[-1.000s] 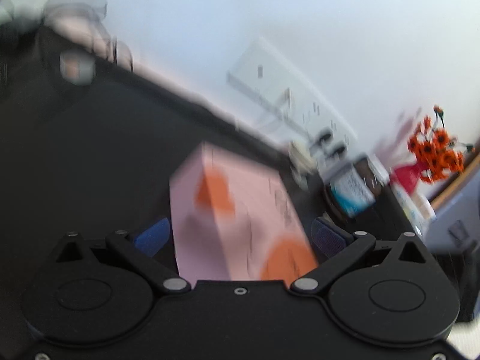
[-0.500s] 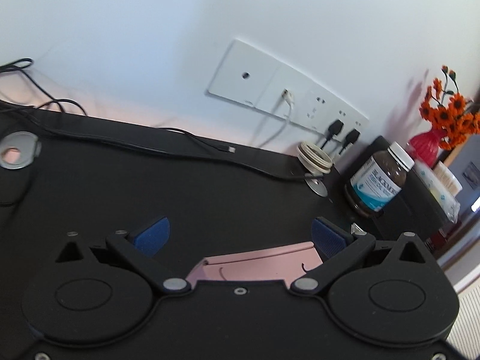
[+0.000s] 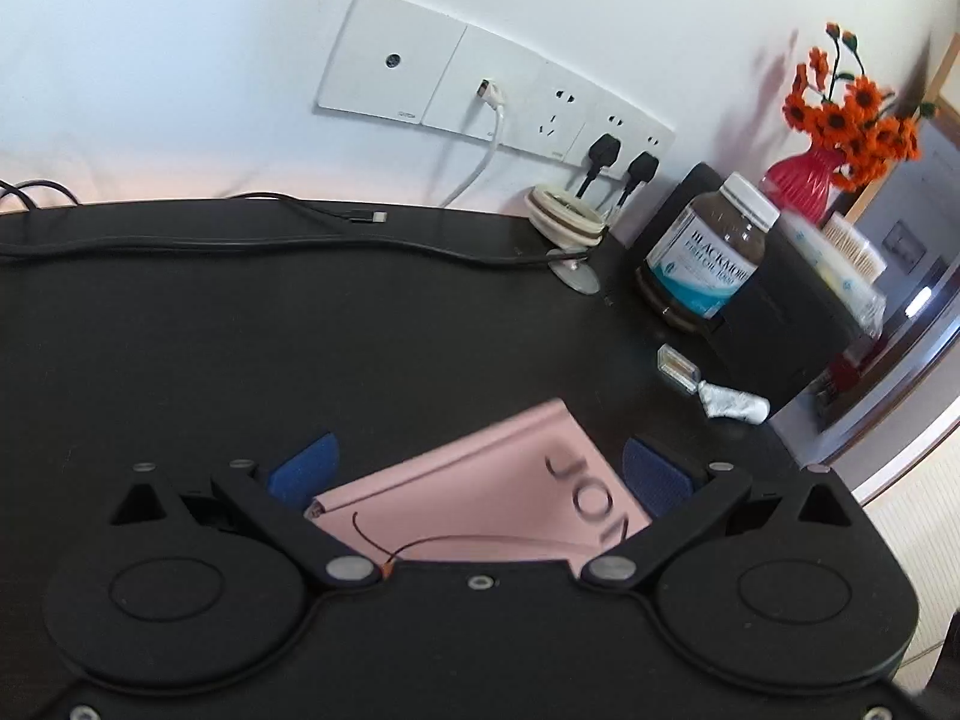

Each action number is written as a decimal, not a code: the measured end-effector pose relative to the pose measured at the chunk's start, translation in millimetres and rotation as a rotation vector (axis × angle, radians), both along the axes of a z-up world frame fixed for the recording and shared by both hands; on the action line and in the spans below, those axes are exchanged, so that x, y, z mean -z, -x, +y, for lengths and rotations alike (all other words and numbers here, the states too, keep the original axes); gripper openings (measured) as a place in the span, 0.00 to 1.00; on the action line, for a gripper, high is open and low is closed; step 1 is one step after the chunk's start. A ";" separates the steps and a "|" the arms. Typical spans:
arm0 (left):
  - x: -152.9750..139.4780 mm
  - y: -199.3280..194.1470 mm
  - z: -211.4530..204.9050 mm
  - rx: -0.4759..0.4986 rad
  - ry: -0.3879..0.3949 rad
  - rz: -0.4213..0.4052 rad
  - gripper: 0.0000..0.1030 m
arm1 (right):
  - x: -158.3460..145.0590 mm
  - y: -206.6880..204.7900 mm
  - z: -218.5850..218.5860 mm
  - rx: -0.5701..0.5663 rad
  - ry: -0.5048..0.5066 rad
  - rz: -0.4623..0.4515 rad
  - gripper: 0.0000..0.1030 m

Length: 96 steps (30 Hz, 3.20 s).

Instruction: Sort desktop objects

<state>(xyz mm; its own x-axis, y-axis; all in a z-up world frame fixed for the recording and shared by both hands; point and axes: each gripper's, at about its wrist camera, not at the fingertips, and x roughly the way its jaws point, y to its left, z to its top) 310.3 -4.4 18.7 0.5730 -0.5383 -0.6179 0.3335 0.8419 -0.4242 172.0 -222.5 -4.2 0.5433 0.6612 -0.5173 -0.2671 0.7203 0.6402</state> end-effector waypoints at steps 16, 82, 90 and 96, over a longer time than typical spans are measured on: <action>-3.4 75.1 -2.0 0.190 -0.138 -0.073 1.00 | -16.3 -28.9 -23.4 0.190 0.189 -0.226 0.99; 22.4 106.1 -37.6 -0.314 -0.429 -0.504 1.00 | 1.1 -129.8 -28.9 -0.176 0.300 -0.446 0.99; 24.9 89.4 -39.2 -0.239 -0.362 -0.442 1.00 | 1.3 -132.2 -30.6 -0.156 0.253 -0.427 0.99; 28.4 79.7 -39.7 -0.259 -0.353 -0.389 1.00 | -0.9 -134.5 -31.7 -0.126 0.262 -0.396 0.99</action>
<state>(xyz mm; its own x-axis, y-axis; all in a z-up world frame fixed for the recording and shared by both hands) 230.5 -44.1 -9.6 0.8791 -0.1500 -0.4523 0.1729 0.9849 0.0096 306.5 -254.2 -3.2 0.6558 0.6100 -0.4448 -0.5490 0.7898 0.2737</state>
